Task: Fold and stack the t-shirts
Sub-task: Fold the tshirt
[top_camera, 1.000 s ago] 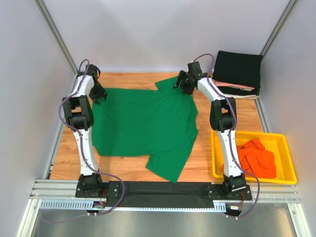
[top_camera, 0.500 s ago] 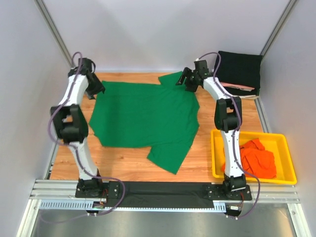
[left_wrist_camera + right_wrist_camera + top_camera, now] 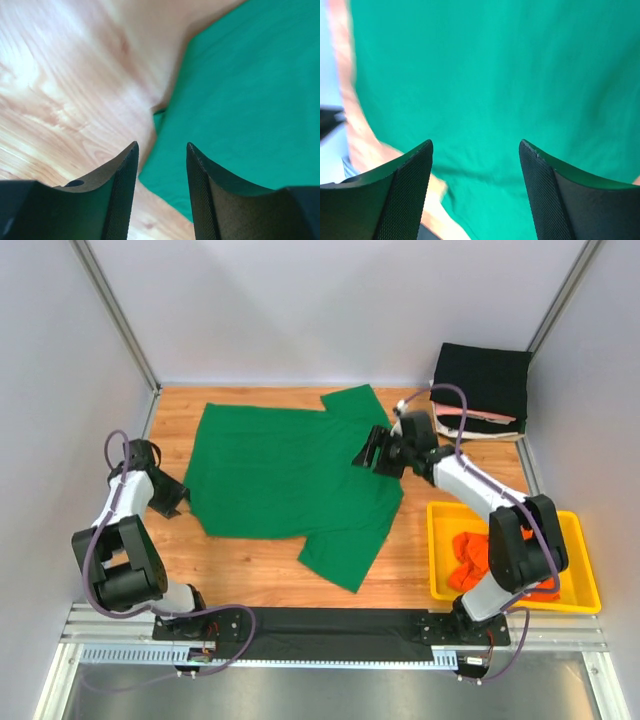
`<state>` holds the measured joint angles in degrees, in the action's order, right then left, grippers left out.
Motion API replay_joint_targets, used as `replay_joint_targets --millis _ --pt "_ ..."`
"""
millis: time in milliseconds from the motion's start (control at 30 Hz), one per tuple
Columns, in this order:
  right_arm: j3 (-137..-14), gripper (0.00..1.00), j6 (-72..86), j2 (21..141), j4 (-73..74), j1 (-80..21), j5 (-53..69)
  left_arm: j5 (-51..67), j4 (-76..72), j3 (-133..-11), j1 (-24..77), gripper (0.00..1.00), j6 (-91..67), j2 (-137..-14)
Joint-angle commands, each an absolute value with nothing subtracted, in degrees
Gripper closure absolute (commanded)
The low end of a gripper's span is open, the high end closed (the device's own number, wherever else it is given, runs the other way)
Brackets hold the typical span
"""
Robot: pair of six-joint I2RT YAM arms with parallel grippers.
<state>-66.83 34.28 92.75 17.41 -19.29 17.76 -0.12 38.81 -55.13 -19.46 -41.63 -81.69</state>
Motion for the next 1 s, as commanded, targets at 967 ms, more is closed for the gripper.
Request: replay_joint_targets --millis 967 --pt "-44.9 0.35 36.4 87.5 -4.0 -24.1 22.9 -4.8 26.9 -44.7 -19.9 0.72 -48.1 -85.0"
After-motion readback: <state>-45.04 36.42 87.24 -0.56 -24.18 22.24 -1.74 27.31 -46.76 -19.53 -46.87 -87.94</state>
